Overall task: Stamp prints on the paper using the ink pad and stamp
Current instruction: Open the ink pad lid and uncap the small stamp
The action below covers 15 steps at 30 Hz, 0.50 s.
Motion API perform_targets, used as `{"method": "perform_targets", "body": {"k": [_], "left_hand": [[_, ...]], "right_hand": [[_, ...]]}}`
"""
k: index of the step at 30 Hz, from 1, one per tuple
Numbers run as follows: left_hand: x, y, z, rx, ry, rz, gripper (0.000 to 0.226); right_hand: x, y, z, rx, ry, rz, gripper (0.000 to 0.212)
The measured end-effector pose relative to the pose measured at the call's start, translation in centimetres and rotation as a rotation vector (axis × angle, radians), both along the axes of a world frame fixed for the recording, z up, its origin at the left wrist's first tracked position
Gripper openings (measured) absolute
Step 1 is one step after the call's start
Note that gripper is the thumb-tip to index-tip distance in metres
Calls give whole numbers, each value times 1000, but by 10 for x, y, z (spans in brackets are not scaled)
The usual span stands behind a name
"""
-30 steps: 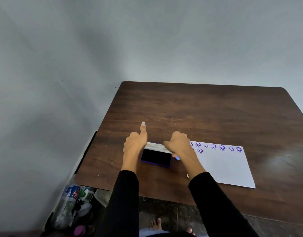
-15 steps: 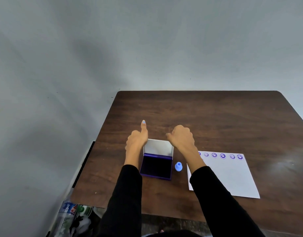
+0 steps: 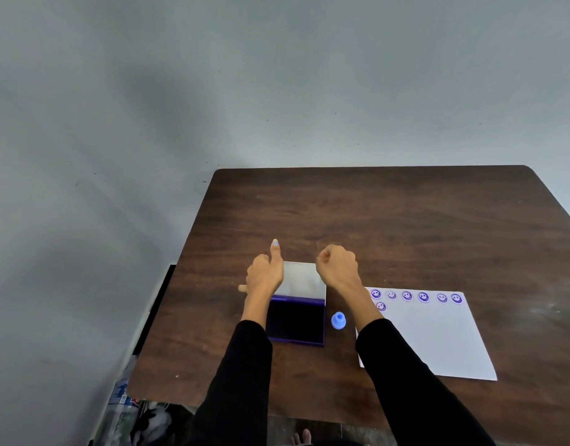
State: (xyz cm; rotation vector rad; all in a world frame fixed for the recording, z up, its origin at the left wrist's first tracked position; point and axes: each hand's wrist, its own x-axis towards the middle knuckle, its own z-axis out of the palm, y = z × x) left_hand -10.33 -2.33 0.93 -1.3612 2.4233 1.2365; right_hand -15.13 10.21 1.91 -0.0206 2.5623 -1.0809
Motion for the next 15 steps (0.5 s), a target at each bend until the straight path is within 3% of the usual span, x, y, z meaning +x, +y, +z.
{"method": "perform_targets", "body": {"k": [4, 15], "left_hand": [[5, -1, -5, 2, 24, 17, 70], [37, 31, -5, -92, 206, -124, 35]], "right_hand": [[4, 7, -3, -26, 18, 12, 25], [25, 41, -4, 9, 46, 9, 19]]}}
